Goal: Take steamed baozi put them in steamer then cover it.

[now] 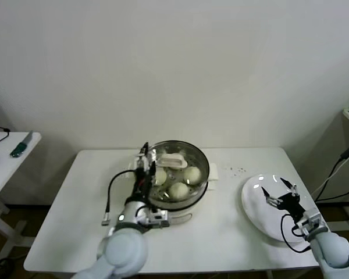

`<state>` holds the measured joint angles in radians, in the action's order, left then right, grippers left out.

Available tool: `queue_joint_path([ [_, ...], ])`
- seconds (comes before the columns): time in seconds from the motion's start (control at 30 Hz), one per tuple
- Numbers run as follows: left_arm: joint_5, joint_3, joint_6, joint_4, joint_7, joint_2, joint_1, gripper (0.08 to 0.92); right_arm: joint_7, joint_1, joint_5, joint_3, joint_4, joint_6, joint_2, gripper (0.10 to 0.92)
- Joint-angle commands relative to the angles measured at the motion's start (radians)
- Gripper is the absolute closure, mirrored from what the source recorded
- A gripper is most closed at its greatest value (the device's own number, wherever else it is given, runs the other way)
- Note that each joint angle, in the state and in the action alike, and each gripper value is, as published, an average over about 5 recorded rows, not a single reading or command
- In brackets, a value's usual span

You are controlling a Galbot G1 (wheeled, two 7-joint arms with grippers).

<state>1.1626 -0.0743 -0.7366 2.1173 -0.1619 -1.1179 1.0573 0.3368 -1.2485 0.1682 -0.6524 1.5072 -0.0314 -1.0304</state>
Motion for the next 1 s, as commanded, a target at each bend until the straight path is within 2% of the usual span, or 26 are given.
queue_joint_path([
  [0.03, -0.537, 0.356, 0.233, 0.108, 0.353, 0.042, 0.289, 0.177, -0.002, -0.019, 0.010, -0.011, 0.036, 0.003, -0.010, 0.203],
  [0.13, -0.781, 0.473, 0.363, 0.104, 0.472, -0.005, 0.382, 0.177, -0.003, -0.024, 0.022, -0.012, 0.049, -0.005, -0.021, 0.203],
  [0.27, -0.983, 0.602, 0.529, 0.069, 0.494, -0.065, 0.466, 0.177, -0.002, -0.036, 0.043, -0.014, 0.072, -0.014, -0.036, 0.203],
  [0.47, -1.186, 0.746, 0.736, -0.082, 0.460, -0.184, 0.522, 0.177, -0.004, -0.066, 0.065, -0.019, 0.113, -0.029, -0.057, 0.203],
  [0.57, -1.241, 0.758, 0.787, -0.149, 0.427, -0.223, 0.537, 0.177, -0.003, -0.082, 0.068, -0.022, 0.123, -0.038, -0.066, 0.203],
  [0.7, -1.265, 0.778, 0.826, -0.216, 0.341, -0.275, 0.531, 0.177, -0.002, -0.091, 0.086, -0.022, 0.116, -0.054, -0.076, 0.203],
  [0.83, -1.262, 0.788, 0.857, -0.250, 0.297, -0.286, 0.516, 0.177, -0.004, -0.093, 0.132, -0.020, 0.116, -0.049, -0.082, 0.203],
  [1.0, -1.257, 0.771, 0.871, -0.247, 0.289, -0.267, 0.523, 0.177, -0.003, -0.095, 0.152, -0.018, 0.114, -0.048, -0.081, 0.203],
])
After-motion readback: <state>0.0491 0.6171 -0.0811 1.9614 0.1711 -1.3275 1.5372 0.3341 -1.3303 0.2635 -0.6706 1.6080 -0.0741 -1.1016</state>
